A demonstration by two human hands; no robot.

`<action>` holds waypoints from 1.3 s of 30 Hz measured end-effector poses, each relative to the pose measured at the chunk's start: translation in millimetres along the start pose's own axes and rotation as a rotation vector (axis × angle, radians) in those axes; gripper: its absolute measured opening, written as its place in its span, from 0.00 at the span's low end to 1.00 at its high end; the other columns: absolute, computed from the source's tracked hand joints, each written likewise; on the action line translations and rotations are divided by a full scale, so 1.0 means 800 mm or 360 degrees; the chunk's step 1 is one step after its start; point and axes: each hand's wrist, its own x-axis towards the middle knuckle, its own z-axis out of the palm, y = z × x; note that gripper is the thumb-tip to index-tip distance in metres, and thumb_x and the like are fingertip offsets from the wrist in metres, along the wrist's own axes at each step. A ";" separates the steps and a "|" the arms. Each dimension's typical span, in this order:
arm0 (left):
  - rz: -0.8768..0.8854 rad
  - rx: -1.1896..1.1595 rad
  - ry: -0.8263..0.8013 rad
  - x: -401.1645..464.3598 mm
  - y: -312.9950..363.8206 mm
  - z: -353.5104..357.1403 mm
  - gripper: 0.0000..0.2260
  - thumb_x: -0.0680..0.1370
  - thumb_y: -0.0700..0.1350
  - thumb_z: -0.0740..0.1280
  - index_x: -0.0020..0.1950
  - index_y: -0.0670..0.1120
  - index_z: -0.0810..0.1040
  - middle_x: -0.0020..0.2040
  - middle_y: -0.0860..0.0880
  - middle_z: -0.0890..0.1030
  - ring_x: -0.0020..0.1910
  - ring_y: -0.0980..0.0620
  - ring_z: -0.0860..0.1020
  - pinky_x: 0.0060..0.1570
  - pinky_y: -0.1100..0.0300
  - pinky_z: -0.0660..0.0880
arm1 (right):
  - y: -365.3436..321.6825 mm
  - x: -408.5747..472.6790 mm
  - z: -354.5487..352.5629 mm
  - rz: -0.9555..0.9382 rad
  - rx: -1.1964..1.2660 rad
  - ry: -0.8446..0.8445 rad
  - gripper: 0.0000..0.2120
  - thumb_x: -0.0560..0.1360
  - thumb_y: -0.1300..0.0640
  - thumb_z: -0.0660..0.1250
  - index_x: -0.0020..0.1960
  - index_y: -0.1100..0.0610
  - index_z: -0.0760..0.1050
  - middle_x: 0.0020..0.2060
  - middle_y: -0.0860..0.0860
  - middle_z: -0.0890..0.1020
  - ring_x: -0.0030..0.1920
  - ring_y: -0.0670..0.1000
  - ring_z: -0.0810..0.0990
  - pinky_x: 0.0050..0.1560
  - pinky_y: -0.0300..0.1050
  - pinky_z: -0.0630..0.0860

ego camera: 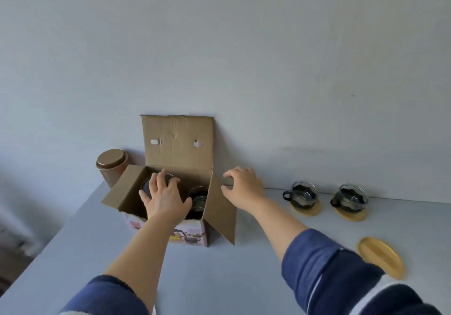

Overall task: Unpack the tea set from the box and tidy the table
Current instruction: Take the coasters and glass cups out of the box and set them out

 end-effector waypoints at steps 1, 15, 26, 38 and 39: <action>-0.0026 0.0005 -0.0053 0.000 -0.015 0.000 0.31 0.75 0.58 0.67 0.75 0.52 0.62 0.79 0.48 0.48 0.78 0.44 0.41 0.74 0.38 0.44 | -0.014 0.006 0.009 -0.0070 -0.0016 -0.0006 0.18 0.77 0.48 0.62 0.65 0.50 0.72 0.64 0.48 0.74 0.67 0.54 0.67 0.63 0.53 0.70; -0.0078 -0.0064 -0.0202 -0.003 -0.061 0.018 0.53 0.65 0.71 0.68 0.79 0.50 0.44 0.80 0.52 0.44 0.79 0.49 0.43 0.75 0.46 0.54 | -0.106 0.082 0.100 0.0145 -0.1196 -0.0415 0.24 0.74 0.37 0.62 0.58 0.54 0.79 0.55 0.51 0.79 0.65 0.56 0.63 0.61 0.48 0.61; -0.0133 0.0122 -0.0335 0.003 -0.052 0.004 0.58 0.62 0.75 0.66 0.79 0.47 0.44 0.79 0.49 0.47 0.78 0.47 0.47 0.74 0.42 0.55 | -0.112 0.075 0.082 0.0096 -0.0811 0.0048 0.30 0.66 0.39 0.71 0.60 0.58 0.73 0.57 0.53 0.75 0.61 0.56 0.67 0.60 0.50 0.62; 0.0565 0.0994 -0.0607 0.041 0.003 -0.001 0.22 0.75 0.53 0.67 0.69 0.53 0.73 0.70 0.51 0.70 0.75 0.41 0.52 0.72 0.37 0.40 | -0.041 0.033 -0.017 0.0301 0.0129 0.0240 0.39 0.64 0.42 0.74 0.67 0.59 0.63 0.61 0.53 0.64 0.58 0.58 0.75 0.51 0.48 0.76; 0.0595 0.1087 -0.0660 0.045 0.006 0.003 0.21 0.76 0.50 0.66 0.69 0.53 0.72 0.72 0.51 0.68 0.77 0.41 0.49 0.70 0.35 0.34 | -0.032 0.026 -0.018 0.0331 0.0144 0.0240 0.39 0.64 0.42 0.74 0.67 0.59 0.63 0.61 0.53 0.63 0.58 0.58 0.75 0.51 0.48 0.76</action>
